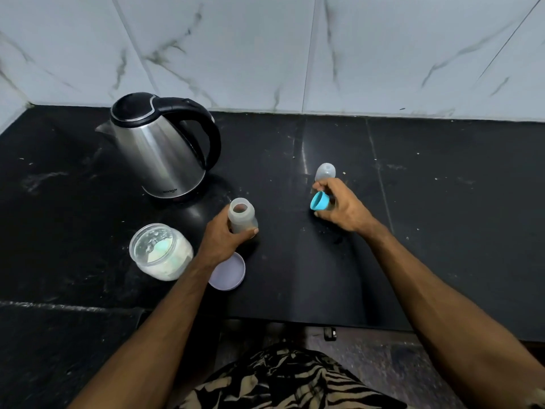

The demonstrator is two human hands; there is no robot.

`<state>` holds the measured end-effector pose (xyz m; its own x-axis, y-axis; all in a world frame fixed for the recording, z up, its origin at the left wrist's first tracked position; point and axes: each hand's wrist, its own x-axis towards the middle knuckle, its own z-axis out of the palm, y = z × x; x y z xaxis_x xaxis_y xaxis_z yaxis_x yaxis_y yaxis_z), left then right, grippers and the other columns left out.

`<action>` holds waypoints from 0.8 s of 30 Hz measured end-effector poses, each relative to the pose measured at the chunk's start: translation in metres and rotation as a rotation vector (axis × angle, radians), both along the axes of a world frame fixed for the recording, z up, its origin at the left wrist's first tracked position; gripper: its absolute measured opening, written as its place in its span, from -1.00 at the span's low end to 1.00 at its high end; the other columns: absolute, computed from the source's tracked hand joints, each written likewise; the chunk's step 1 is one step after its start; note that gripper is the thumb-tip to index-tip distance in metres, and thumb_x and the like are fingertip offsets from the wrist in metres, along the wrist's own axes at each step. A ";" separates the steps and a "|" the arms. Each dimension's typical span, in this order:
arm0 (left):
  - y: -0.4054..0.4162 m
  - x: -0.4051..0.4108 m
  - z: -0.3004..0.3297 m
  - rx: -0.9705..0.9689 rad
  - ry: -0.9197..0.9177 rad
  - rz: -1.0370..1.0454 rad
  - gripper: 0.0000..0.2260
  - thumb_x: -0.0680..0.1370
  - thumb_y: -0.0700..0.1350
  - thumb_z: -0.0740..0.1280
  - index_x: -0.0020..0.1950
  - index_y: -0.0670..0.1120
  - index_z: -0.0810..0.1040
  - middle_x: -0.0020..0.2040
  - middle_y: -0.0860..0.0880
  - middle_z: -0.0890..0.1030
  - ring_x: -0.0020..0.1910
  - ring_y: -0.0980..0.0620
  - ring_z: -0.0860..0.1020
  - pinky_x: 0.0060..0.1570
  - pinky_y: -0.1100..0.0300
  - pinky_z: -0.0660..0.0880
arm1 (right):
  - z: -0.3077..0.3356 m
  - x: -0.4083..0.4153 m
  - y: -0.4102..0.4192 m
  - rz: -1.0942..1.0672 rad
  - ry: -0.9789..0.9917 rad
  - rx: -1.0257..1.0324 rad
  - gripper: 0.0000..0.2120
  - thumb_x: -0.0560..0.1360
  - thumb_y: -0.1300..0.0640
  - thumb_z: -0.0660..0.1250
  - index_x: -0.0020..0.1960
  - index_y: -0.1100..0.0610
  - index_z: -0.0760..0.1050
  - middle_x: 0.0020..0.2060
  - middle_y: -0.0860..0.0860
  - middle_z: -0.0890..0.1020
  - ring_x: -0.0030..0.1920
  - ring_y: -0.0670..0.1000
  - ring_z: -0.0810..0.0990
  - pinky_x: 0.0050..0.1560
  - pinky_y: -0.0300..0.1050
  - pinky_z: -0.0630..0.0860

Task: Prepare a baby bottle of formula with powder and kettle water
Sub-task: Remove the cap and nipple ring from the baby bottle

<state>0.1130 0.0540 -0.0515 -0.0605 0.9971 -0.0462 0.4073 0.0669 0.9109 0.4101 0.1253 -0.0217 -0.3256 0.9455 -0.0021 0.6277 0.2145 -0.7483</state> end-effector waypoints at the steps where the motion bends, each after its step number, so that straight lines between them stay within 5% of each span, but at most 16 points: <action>1: 0.000 0.000 0.000 -0.001 -0.001 0.002 -0.51 0.38 -0.13 0.60 0.24 0.03 0.52 0.10 0.07 0.66 0.10 0.10 0.62 0.13 0.17 0.54 | -0.005 0.002 -0.001 0.000 -0.007 -0.008 -0.43 0.34 0.31 0.49 0.26 0.00 0.38 0.15 0.02 0.44 0.12 -0.02 0.48 0.19 -0.12 0.48; 8: -0.002 0.003 0.005 -0.006 -0.002 0.012 -0.52 0.39 -0.17 0.59 0.24 0.03 0.51 0.10 0.06 0.64 0.11 0.08 0.61 0.12 0.22 0.51 | -0.013 0.002 0.000 -0.007 -0.033 -0.037 -0.30 0.35 0.34 0.40 0.39 -0.05 0.28 0.16 -0.02 0.35 0.08 -0.05 0.43 0.08 -0.24 0.41; 24: -0.004 0.006 0.012 -0.059 0.008 0.025 -0.50 0.41 -0.19 0.57 0.25 0.05 0.46 0.08 0.17 0.58 0.03 0.29 0.55 0.02 0.43 0.44 | -0.017 0.002 0.000 0.004 -0.039 -0.067 -0.26 0.36 0.31 0.42 0.43 -0.09 0.23 0.23 -0.03 0.32 0.18 -0.02 0.42 0.23 -0.10 0.44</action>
